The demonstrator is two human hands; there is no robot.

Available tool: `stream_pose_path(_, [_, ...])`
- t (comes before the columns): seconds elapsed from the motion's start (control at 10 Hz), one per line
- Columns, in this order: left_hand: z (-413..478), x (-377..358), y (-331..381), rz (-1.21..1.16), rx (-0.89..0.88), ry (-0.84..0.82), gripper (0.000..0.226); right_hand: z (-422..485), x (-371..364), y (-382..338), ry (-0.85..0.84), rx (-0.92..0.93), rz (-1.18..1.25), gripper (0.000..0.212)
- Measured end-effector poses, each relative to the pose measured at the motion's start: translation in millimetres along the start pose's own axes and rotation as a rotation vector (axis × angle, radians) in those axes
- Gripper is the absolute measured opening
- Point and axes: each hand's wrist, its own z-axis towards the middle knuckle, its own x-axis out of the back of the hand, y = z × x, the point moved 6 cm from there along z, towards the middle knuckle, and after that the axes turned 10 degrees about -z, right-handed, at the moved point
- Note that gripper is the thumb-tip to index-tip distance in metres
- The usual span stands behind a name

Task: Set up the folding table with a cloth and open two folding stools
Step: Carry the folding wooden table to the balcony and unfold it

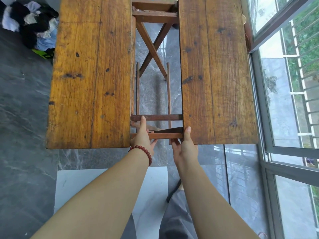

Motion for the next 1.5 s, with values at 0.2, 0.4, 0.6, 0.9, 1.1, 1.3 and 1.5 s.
stream_pose_path(0.2, [7,-8,18,0.018,-0.018,-0.001,0.058,3,-19,0,-0.002,0.015,0.0,0.062])
stream_pose_path(0.4, [13,-17,35,-0.012,-0.043,-0.038,0.07,10,-36,0,0.077,0.04,-0.112,0.078])
stream_pose_path(0.6, [7,-38,44,-0.022,-0.006,-0.165,0.044,17,-52,-22,0.112,0.054,-0.208,0.085])
stream_pose_path(0.9, [-9,-22,43,0.128,0.068,-0.263,0.033,19,-62,-30,0.033,0.043,-0.279,0.077])
stream_pose_path(1.1, [-19,-11,47,0.136,0.043,-0.221,0.025,16,-52,-28,-0.044,0.027,-0.346,0.064])
stream_pose_path(1.3, [-9,15,75,-0.035,-0.242,0.057,0.047,19,-12,-44,0.104,0.151,-0.326,0.051])
stream_pose_path(1.5, [-9,6,71,-0.042,-0.019,0.077,0.042,14,-19,-51,0.13,0.16,-0.265,0.023])
